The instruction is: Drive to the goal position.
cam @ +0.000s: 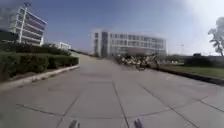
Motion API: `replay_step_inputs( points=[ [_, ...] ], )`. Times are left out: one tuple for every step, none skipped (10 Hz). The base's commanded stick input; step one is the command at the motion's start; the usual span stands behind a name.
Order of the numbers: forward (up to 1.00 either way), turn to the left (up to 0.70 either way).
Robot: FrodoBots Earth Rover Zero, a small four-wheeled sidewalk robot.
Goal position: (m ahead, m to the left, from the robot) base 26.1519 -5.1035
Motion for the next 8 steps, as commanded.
replay_step_inputs(
  points=[
    [1.0, 0.01],
    [1.0, 0.04],
    [1.0, 0.03],
    [1.0, 0.0],
    [1.0, 0.0],
    [1.0, 0.0],
    [1.0, 0.0],
    [1.0, 0.0]
  ],
)
